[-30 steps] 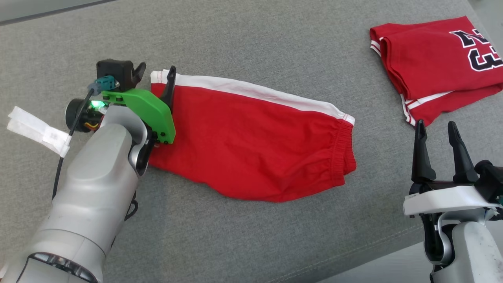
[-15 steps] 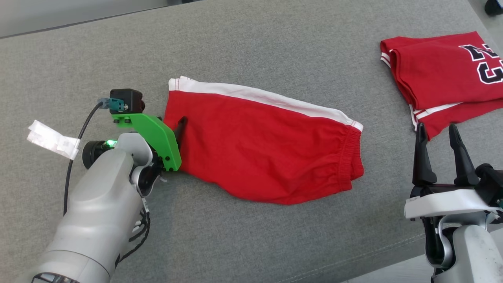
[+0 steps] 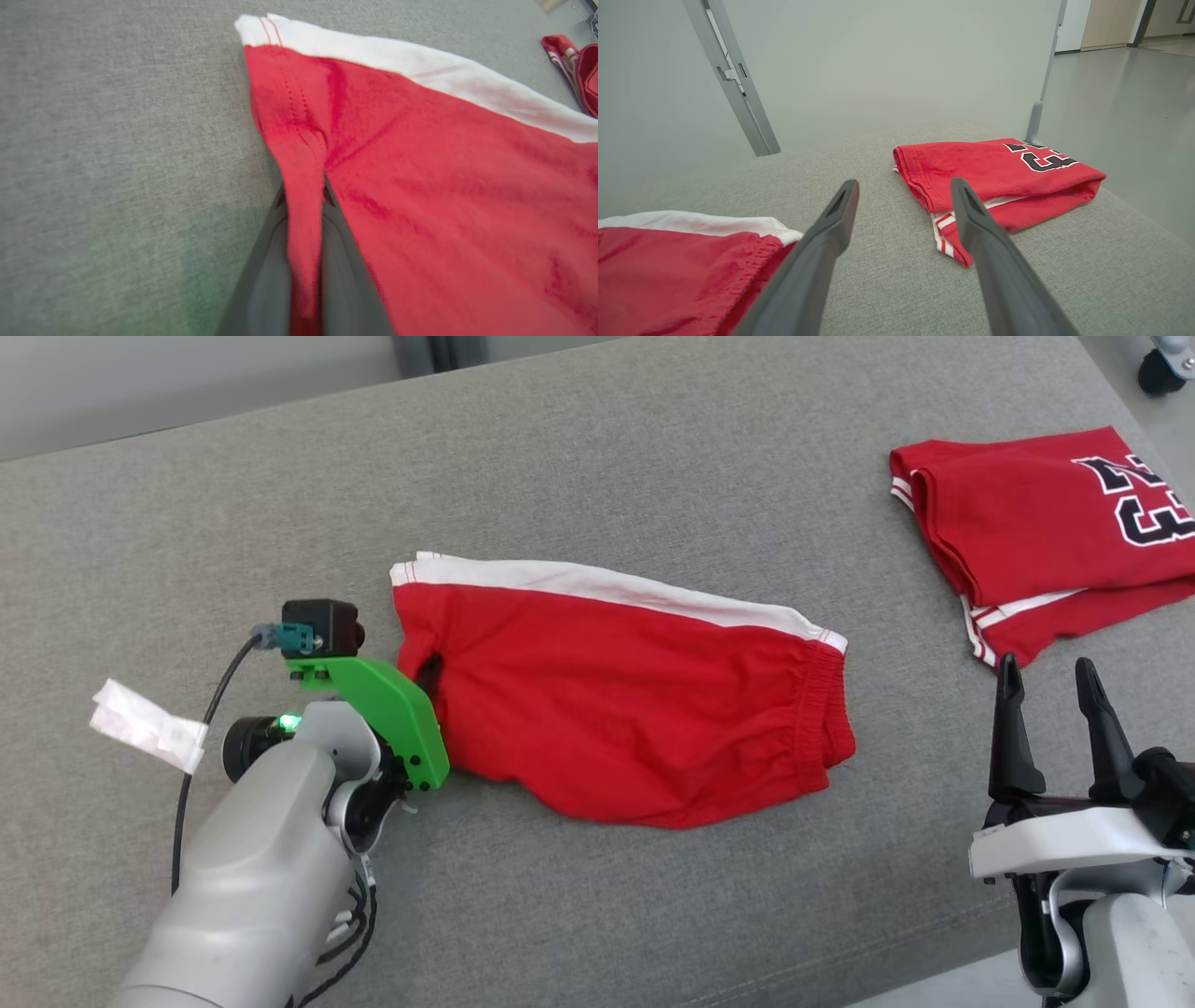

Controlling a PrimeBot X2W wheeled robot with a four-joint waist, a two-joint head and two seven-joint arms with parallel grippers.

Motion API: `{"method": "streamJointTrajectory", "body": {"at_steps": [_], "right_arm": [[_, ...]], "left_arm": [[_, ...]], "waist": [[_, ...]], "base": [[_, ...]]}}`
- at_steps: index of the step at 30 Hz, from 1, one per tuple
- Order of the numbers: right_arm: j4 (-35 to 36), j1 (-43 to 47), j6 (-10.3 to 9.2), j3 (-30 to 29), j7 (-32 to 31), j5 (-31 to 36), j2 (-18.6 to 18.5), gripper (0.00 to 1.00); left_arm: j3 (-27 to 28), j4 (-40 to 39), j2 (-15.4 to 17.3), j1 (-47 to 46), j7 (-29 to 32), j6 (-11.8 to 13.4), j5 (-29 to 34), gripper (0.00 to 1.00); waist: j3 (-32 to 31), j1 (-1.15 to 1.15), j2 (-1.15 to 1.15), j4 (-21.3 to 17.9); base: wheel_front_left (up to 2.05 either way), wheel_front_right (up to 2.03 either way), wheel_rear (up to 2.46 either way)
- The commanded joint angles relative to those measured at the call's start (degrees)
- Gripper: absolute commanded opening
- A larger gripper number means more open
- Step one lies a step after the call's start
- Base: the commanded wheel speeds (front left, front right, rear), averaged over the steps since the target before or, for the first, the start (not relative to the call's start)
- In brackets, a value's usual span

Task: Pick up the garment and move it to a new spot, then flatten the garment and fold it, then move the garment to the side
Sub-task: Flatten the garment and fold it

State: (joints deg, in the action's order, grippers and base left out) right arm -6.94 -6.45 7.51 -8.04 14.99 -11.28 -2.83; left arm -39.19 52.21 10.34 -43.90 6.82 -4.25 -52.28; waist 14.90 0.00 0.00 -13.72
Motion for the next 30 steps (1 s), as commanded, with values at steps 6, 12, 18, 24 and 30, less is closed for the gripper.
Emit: {"method": "streamJointTrajectory", "body": {"at_steps": [6,12,18,24,30], "right_arm": [[-0.1,2.0,-0.06,-1.8,0.3,1.8,-0.1,1.0],[-0.8,2.4,-0.06,-2.3,0.0,3.2,-0.1,1.0],[-0.9,1.3,-0.06,-1.9,-0.9,3.8,-0.1,1.0],[-0.9,1.1,-0.06,-1.6,-1.3,3.9,-0.1,1.0],[-1.4,2.5,-0.06,-2.3,-1.8,4.2,-0.1,1.0]], "left_arm": [[1.7,-3.4,1.0,6.9,-4.1,2.6,-1.4,0.0],[3.3,-9.1,0.5,14.8,-7.6,5.7,-3.3,0.0],[3.6,-14.2,-0.1,19.0,-10.8,8.0,-3.1,0.38],[2.8,-16.9,1.7,18.3,-16.4,10.6,1.2,1.0],[3.5,-21.1,3.0,18.7,-21.2,12.8,5.8,1.0]], "waist": [[-4.5,0.0,0.0,6.2],[-6.2,0.0,0.0,10.5],[-6.1,0.0,0.0,12.7],[-6.3,0.0,0.0,12.5],[-8.4,0.0,0.0,12.1]], "base": [[0.0,0.0,0.0],[0.0,0.0,0.0],[0.0,0.0,0.0],[0.0,0.0,0.0],[0.0,0.0,0.0]]}}
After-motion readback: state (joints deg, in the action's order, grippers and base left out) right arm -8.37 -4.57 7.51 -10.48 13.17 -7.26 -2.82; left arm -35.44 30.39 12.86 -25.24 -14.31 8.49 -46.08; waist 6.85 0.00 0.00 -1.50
